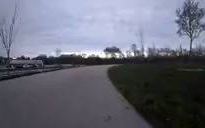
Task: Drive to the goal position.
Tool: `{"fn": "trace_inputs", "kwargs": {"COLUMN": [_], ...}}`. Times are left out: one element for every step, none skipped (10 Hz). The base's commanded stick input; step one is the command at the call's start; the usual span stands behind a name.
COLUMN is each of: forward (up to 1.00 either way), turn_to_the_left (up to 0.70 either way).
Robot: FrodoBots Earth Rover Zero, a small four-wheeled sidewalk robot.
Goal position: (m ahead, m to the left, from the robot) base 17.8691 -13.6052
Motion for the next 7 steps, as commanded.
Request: {"fn": "trace_inputs", "kwargs": {"forward": [1.0, 1.0, 1.0, 1.0, 1.0, 1.0, 1.0], "turn_to_the_left": [-0.02, -0.02, -0.02, 0.0, 0.0, 0.0, 0.0]}}
